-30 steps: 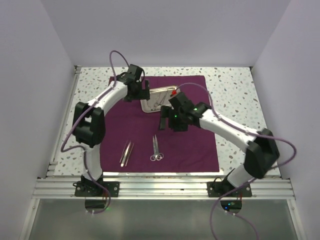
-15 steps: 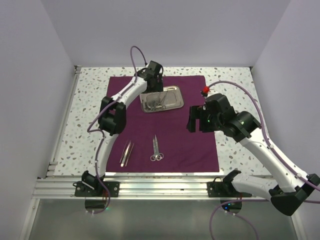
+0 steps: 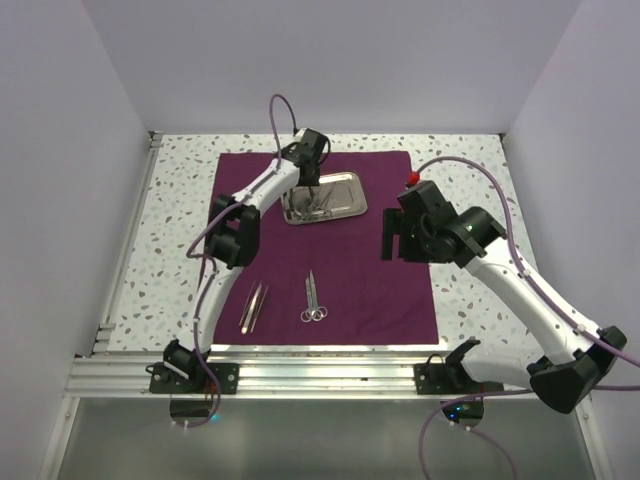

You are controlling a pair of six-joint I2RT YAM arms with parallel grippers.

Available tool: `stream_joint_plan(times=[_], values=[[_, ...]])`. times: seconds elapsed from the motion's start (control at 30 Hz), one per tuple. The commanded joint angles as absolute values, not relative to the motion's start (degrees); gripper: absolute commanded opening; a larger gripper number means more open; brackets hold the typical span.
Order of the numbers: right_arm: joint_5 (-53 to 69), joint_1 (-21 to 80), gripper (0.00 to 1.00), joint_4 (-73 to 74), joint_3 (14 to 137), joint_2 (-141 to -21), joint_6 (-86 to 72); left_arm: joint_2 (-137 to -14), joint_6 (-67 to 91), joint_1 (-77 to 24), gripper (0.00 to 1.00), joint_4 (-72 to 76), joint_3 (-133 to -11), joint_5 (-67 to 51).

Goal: Open and lay out the surgical kit
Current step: Pick up the medical item from the container.

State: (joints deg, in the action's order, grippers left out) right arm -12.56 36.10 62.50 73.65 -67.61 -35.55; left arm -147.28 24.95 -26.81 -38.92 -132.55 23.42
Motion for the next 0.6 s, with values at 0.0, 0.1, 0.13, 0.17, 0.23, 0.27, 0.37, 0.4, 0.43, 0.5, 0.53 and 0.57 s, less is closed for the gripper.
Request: stream_joint_plan(times=[0.0,0.1,0.13,0.17,0.23,0.27,0.37,0.4,0.43,0.5,0.53,0.57], values=[[-17.0,35.8,0.85,68.3,79.4,-69.4,-36.0,-148.6,25.8,-27.1,0.60,-37.4,-133.3,24.3],[-17.6,35.6,0.86,66.9,78.8,-67.7,-32.3,-146.7,28.0,-28.3,0.58,-36.7,-129.4,24.3],[-17.1,35.2,0.86,66.0,76.8,-65.8,-31.2,-146.0,28.6,-28.8,0.57,-35.5,-127.6,24.1],[-17.1,35.0,0.86,64.8,75.9,-65.0,-30.2,-145.0,29.5,-28.9,0.54,-35.1,-125.1,23.8],[-17.4,34.5,0.86,64.4,73.9,-62.6,-28.3,-145.5,30.5,-28.9,0.45,-36.9,-125.2,23.0],[-17.6,34.4,0.86,64.6,73.4,-61.8,-28.1,-146.8,31.6,-28.9,0.43,-38.1,-126.3,23.0],[-16.4,34.2,0.87,63.8,71.2,-57.4,-28.7,-149.2,32.6,-28.9,0.38,-41.5,-128.3,22.6],[-16.1,34.2,0.87,63.8,70.8,-56.5,-29.4,-150.0,33.0,-28.9,0.37,-42.3,-128.8,22.5],[-15.8,34.3,0.87,63.8,70.1,-55.6,-29.8,-150.7,33.2,-28.6,0.32,-43.8,-129.5,22.3],[-15.6,34.2,0.87,64.1,69.5,-53.3,-30.2,-152.9,33.8,-28.2,0.29,-45.3,-131.7,22.2],[-15.6,34.3,0.88,64.2,68.8,-52.5,-30.5,-153.5,33.8,-27.6,0.28,-46.2,-132.1,21.9],[-15.8,34.3,0.88,64.4,68.4,-51.3,-30.6,-154.3,34.0,-27.2,0.28,-46.6,-132.2,21.6]])
